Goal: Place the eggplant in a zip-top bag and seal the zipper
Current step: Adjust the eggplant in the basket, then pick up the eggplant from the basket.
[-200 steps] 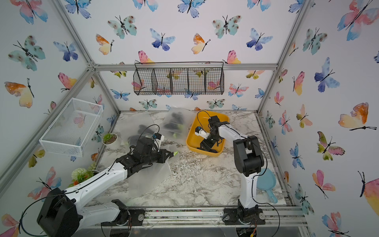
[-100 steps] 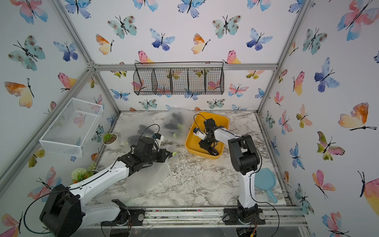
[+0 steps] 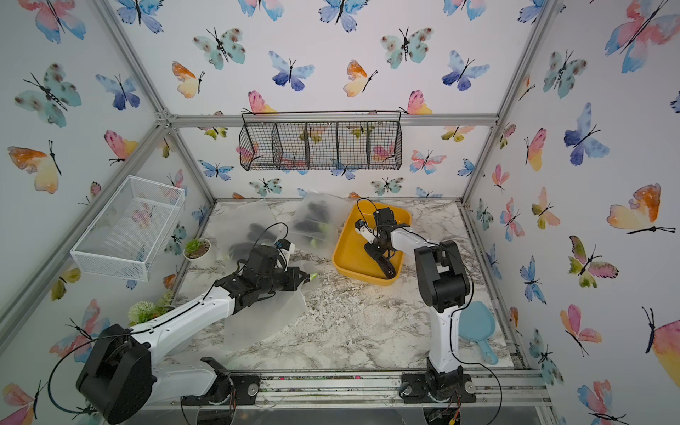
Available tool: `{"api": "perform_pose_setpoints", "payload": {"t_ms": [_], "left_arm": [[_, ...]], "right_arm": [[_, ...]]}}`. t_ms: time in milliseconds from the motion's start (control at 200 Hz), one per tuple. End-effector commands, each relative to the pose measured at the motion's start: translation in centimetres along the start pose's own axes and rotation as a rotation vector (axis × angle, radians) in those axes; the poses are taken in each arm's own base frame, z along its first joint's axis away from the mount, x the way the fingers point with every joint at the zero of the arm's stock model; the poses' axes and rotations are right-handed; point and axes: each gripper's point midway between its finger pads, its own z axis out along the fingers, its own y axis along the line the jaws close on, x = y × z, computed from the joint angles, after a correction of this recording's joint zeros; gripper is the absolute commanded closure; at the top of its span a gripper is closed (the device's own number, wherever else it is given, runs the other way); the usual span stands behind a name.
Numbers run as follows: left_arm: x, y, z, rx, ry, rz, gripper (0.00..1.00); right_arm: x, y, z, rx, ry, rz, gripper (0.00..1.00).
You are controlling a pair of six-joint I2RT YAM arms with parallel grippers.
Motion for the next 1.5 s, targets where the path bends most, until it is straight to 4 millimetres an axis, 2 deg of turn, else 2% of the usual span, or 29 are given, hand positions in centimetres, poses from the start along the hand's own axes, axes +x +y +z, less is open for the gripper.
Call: {"api": "perform_pose_setpoints", "payload": {"t_ms": [0, 75, 110, 155, 215, 255, 330, 400, 501, 606, 761, 851, 946, 1066, 1171, 1301, 1396, 1437, 1492], "left_arm": [[-0.7, -0.5, -0.1, 0.023, -0.019, 0.004, 1.0], [-0.9, -0.6, -0.1, 0.027, -0.023, 0.006, 1.0], [-0.9, -0.8, 0.0, 0.034, -0.019, 0.008, 1.0], [-1.0, -1.0, 0.0, 0.043, -0.016, 0.006, 1.0], [-1.1, -1.4, -0.1, 0.059, -0.022, 0.009, 1.0], [-1.2, -1.5, -0.2, 0.061, -0.026, 0.01, 1.0], [-1.2, -1.7, -0.3, 0.065, -0.03, 0.013, 1.0], [-1.1, -1.6, -0.4, 0.066, -0.031, 0.015, 1.0], [-0.8, -1.6, -0.2, 0.072, -0.021, 0.012, 1.0], [-0.7, -1.9, -0.2, 0.085, -0.019, 0.016, 1.0], [-1.0, -2.4, -0.3, 0.093, -0.025, 0.029, 1.0], [-1.1, -2.7, -0.3, 0.1, -0.026, 0.038, 1.0], [-0.9, -3.0, -0.3, 0.105, -0.022, 0.045, 1.0], [-0.9, -3.1, -0.5, 0.105, -0.025, 0.042, 1.0], [-0.7, -3.1, -0.6, 0.104, -0.025, 0.042, 1.0], [0.1, -3.2, -0.3, 0.117, -0.008, 0.049, 1.0], [0.3, -3.4, -0.3, 0.121, -0.007, 0.061, 1.0], [0.2, -3.3, -0.3, 0.117, -0.011, 0.065, 1.0], [0.1, -3.3, -0.3, 0.112, -0.016, 0.077, 1.0]], "right_arm": [[-4.5, -1.0, -3.5, 0.02, -0.139, 0.05, 0.67], [-6.9, -1.2, -5.6, 0.016, -0.229, 0.096, 0.65], [-7.8, -0.9, -6.6, -0.004, -0.268, 0.11, 0.55], [-8.0, -0.2, -7.4, -0.033, -0.282, 0.116, 0.44], [-7.6, 0.1, -8.1, -0.047, -0.26, 0.148, 0.4], [-6.4, -0.1, -8.1, -0.019, -0.21, 0.178, 0.39], [-2.9, -0.9, -7.6, 0.062, -0.071, 0.248, 0.38], [0.1, -0.3, -7.2, 0.079, 0.018, 0.283, 0.37], [3.2, 0.3, -7.2, 0.117, 0.079, 0.33, 0.34], [5.3, 1.1, -6.6, 0.111, 0.119, 0.339, 0.31], [8.2, 2.0, -4.3, 0.094, 0.198, 0.345, 0.31], [9.1, 2.0, -3.3, 0.101, 0.222, 0.346, 0.33], [8.1, 1.7, -3.1, 0.102, 0.192, 0.345, 0.47], [6.3, 0.9, -4.0, 0.116, 0.144, 0.333, 0.62], [4.3, -0.1, -5.7, 0.151, 0.095, 0.327, 0.64], [0.8, -0.1, -9.3, 0.133, -0.021, 0.332, 0.65], [-1.5, 2.8, -12.0, 0.025, -0.122, 0.312, 0.66], [-2.3, 5.2, -13.0, -0.056, -0.157, 0.286, 0.66], [-2.8, 9.7, -14.0, -0.193, -0.198, 0.235, 0.67]]}}
